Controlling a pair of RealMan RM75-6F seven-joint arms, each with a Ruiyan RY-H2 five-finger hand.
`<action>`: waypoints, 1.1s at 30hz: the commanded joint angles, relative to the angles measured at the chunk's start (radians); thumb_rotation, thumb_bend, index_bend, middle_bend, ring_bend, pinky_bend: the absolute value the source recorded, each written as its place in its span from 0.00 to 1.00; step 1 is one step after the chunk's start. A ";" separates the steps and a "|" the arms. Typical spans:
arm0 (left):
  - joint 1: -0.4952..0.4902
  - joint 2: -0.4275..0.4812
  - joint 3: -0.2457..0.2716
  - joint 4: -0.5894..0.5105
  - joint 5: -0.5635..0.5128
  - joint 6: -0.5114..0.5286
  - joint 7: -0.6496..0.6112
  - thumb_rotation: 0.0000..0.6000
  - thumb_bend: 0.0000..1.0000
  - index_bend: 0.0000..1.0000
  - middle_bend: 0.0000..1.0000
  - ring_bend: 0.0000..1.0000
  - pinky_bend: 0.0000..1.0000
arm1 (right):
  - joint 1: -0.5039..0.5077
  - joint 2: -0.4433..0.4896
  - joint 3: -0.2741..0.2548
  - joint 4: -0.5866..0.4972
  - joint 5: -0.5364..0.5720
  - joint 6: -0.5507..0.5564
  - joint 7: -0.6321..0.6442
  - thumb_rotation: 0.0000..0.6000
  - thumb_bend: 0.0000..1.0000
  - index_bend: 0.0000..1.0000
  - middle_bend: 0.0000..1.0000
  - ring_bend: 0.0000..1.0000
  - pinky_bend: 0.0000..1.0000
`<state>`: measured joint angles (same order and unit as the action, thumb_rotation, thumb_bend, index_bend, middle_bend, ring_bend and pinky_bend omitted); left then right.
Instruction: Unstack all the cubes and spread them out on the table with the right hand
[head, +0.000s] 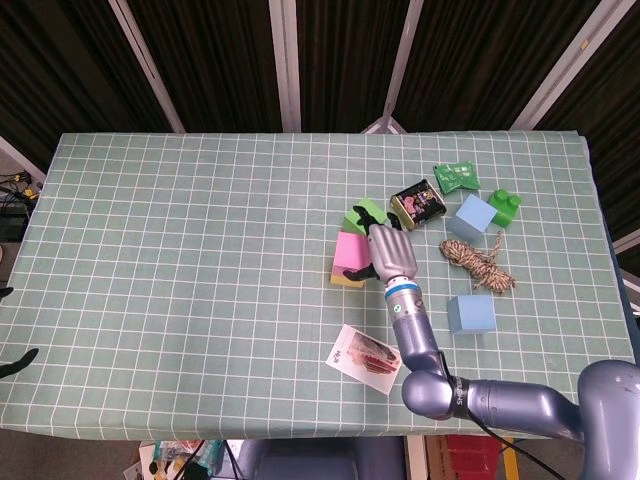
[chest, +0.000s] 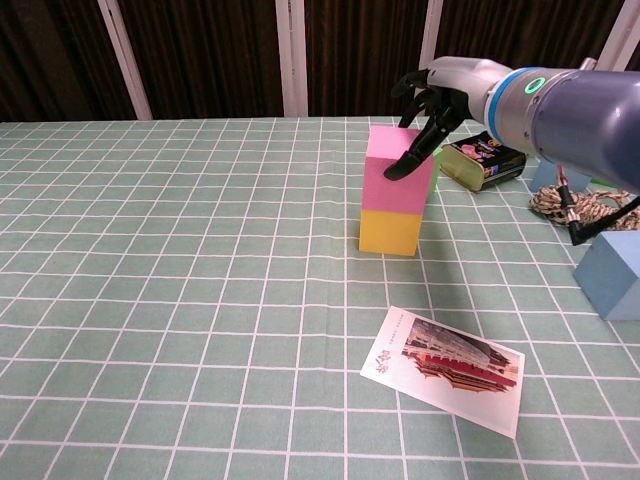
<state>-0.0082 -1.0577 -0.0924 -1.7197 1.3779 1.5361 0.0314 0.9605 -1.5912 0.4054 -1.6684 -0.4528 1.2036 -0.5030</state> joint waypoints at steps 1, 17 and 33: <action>0.000 0.001 -0.001 0.000 -0.003 0.000 -0.003 1.00 0.17 0.20 0.00 0.00 0.00 | -0.005 -0.014 -0.002 0.011 -0.024 0.020 0.008 1.00 0.11 0.20 0.39 0.50 0.04; -0.002 0.004 0.001 -0.003 -0.004 -0.005 -0.002 1.00 0.17 0.20 0.00 0.00 0.00 | -0.203 0.160 -0.075 -0.277 -0.268 0.097 0.166 1.00 0.11 0.21 0.42 0.55 0.06; 0.002 0.007 0.008 -0.003 0.008 -0.002 -0.005 1.00 0.17 0.20 0.00 0.00 0.00 | -0.407 0.117 -0.404 -0.267 -0.651 0.145 0.204 1.00 0.11 0.23 0.42 0.55 0.06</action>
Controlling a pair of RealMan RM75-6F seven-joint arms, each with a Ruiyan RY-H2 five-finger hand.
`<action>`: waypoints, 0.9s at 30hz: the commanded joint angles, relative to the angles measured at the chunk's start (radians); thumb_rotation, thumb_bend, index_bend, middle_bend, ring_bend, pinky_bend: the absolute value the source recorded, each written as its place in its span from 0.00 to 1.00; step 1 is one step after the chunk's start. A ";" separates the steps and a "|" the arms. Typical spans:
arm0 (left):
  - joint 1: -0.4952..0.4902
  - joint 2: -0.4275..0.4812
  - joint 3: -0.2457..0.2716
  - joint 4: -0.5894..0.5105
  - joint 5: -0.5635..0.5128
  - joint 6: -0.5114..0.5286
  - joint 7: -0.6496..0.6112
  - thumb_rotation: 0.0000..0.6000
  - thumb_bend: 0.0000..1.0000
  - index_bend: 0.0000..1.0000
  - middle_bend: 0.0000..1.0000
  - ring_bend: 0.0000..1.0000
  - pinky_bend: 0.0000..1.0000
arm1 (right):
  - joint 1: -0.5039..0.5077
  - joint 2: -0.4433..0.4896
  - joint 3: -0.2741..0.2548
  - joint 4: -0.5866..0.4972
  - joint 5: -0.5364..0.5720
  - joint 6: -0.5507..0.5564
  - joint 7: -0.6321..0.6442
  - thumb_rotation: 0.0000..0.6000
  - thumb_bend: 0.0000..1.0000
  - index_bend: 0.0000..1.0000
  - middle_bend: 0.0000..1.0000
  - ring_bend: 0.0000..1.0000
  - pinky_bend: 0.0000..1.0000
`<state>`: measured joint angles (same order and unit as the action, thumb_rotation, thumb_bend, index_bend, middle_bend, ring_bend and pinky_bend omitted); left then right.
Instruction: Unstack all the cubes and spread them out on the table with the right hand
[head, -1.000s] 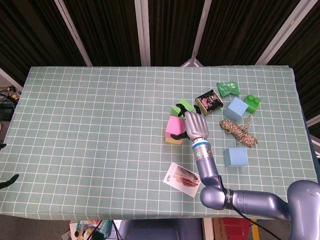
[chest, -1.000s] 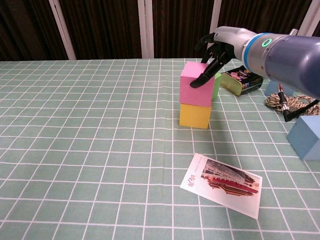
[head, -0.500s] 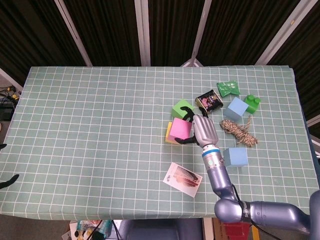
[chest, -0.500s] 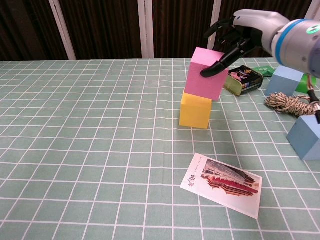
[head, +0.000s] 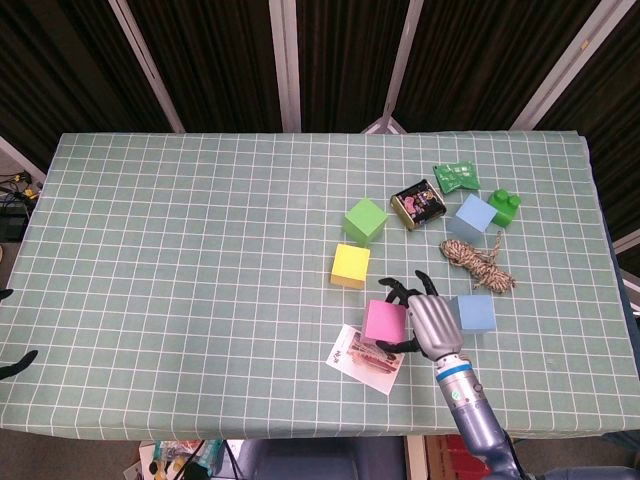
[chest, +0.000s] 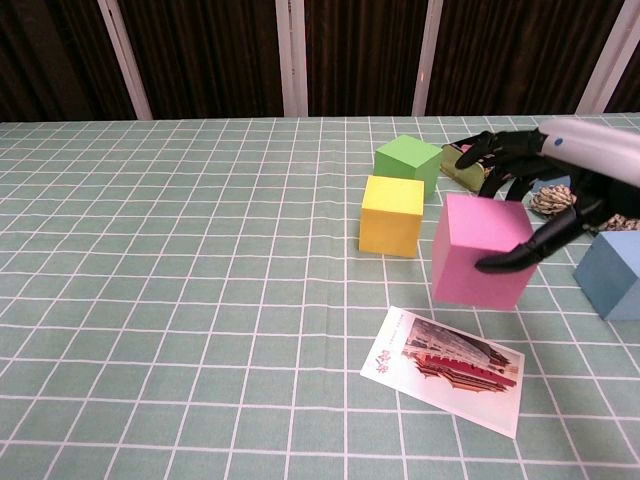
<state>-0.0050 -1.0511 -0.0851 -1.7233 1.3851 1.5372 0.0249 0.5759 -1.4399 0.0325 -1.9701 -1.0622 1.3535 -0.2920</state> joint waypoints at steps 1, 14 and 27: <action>-0.002 0.000 0.002 0.000 0.002 -0.003 0.002 1.00 0.17 0.20 0.00 0.00 0.00 | -0.027 -0.050 -0.035 0.050 -0.054 -0.002 -0.015 1.00 0.11 0.23 0.42 0.55 0.06; -0.005 0.008 -0.005 0.002 -0.012 -0.012 -0.015 1.00 0.17 0.20 0.00 0.00 0.00 | -0.052 -0.102 -0.041 0.125 -0.106 -0.056 -0.041 1.00 0.11 0.09 0.16 0.25 0.02; -0.003 0.007 -0.006 0.003 -0.012 -0.008 -0.019 1.00 0.17 0.19 0.00 0.00 0.00 | -0.099 0.139 -0.052 -0.094 -0.183 -0.023 -0.064 1.00 0.10 0.00 0.04 0.16 0.00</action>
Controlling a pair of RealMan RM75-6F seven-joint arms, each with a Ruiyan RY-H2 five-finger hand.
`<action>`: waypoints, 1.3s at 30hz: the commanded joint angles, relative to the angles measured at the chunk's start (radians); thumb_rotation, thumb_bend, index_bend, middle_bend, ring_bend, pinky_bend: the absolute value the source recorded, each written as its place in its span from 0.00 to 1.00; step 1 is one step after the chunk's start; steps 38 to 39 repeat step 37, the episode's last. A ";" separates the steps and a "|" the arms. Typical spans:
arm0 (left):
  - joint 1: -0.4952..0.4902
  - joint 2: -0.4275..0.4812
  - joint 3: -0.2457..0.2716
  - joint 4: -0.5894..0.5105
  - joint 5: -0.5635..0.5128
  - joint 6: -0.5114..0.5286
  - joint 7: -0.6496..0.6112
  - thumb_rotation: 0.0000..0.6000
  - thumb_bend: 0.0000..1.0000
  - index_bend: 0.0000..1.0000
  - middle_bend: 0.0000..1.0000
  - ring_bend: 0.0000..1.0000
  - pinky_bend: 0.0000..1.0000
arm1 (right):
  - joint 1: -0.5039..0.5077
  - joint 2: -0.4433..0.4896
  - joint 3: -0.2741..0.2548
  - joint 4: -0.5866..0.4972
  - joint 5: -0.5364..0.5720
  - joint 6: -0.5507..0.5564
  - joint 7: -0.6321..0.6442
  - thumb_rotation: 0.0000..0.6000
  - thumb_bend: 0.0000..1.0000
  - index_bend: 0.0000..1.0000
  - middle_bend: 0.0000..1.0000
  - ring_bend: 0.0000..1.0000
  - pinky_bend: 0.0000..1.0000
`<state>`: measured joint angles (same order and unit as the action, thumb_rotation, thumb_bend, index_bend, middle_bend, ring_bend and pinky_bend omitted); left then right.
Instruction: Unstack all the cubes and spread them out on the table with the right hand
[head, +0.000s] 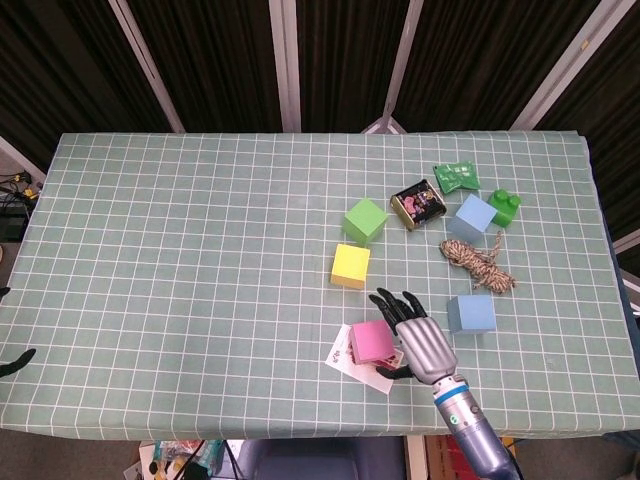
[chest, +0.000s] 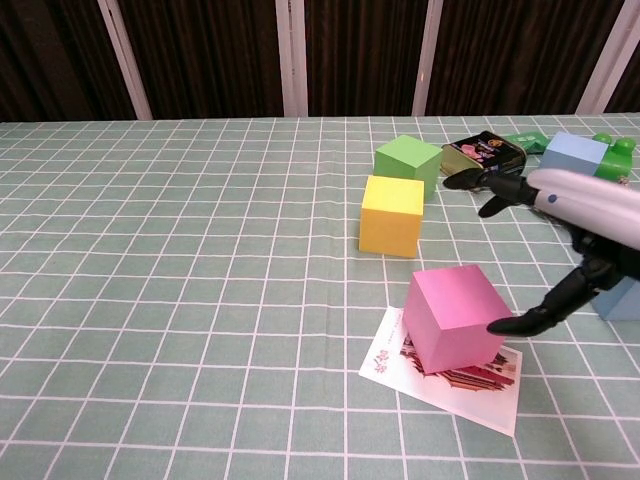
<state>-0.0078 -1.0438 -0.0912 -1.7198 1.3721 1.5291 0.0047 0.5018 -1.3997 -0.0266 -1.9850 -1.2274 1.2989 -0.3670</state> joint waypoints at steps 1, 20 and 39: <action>0.000 -0.001 0.001 -0.001 0.002 0.001 0.003 1.00 0.17 0.19 0.00 0.00 0.00 | -0.034 0.135 0.014 -0.095 -0.031 0.042 0.041 1.00 0.10 0.00 0.04 0.16 0.00; -0.010 -0.069 0.049 0.022 0.107 0.021 0.136 1.00 0.17 0.14 0.00 0.00 0.00 | -0.359 0.191 -0.048 0.298 -0.336 0.456 0.166 1.00 0.09 0.02 0.06 0.13 0.00; -0.012 -0.077 0.061 0.049 0.158 0.036 0.115 1.00 0.17 0.12 0.00 0.00 0.00 | -0.415 0.189 -0.029 0.312 -0.281 0.380 0.062 1.00 0.09 0.03 0.06 0.09 0.00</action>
